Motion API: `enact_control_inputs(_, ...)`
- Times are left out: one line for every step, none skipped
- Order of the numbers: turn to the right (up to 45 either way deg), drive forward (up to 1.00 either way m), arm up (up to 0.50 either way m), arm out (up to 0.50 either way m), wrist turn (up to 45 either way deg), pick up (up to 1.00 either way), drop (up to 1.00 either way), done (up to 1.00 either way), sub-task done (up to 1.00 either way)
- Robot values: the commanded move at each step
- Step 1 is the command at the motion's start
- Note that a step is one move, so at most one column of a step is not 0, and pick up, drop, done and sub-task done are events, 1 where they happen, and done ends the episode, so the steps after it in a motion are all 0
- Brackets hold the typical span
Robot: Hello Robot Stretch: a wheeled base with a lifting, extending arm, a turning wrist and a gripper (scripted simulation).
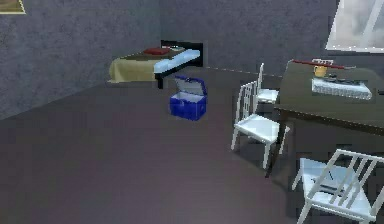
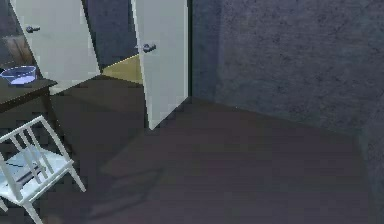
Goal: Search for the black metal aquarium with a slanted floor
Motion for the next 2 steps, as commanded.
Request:
enact_control_inputs(-12.0,0.00,0.00,0.00,0.0,0.00,0.00,0.00,0.00)
enact_control_inputs(0.0,0.40,0.00,0.00,0.0,0.00,0.00,0.00,0.00)
